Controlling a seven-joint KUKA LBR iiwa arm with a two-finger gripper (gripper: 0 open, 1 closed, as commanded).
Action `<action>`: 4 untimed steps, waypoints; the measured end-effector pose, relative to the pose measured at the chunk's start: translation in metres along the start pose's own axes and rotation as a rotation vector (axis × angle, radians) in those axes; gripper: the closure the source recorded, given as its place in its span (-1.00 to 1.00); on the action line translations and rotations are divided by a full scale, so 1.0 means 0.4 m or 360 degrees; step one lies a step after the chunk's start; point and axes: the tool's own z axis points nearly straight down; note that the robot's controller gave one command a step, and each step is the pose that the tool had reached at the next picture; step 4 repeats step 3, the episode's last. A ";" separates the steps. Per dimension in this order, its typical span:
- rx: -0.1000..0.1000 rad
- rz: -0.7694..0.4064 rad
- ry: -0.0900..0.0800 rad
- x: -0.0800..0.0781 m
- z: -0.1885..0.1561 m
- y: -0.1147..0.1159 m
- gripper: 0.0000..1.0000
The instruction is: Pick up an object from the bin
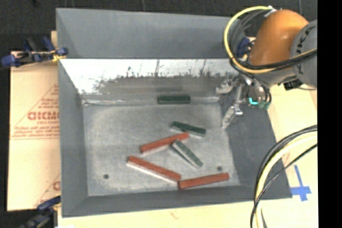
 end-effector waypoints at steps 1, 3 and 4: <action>0.0000 -0.0047 0.0012 0.073 0.134 0.143 1.00; 0.0000 -0.0265 -0.0006 0.075 -0.226 0.138 1.00; 0.0000 -0.0265 -0.0006 0.075 -0.226 0.138 1.00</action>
Offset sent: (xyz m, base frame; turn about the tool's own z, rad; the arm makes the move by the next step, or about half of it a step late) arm 0.0000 0.0000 0.0000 0.0000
